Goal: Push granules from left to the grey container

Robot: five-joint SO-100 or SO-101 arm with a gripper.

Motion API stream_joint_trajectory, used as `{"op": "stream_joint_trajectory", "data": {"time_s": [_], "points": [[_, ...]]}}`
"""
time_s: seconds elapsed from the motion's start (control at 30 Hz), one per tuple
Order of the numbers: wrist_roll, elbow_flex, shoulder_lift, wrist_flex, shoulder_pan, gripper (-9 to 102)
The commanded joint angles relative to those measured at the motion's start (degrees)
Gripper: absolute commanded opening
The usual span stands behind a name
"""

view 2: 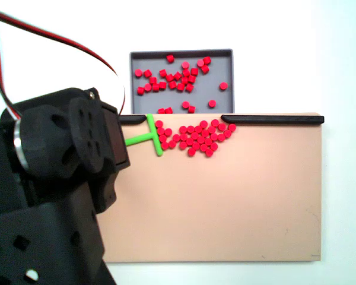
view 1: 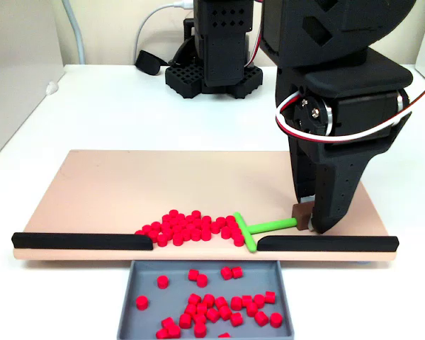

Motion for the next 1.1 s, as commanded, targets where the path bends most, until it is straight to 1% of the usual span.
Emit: {"op": "stream_joint_trajectory", "data": {"time_s": [0.0, 1.07], "points": [[-1.23, -0.62, 0.0, -0.35, 0.88, 0], [-5.54, 0.0, 0.44, 0.26, 3.6, 0]]}}
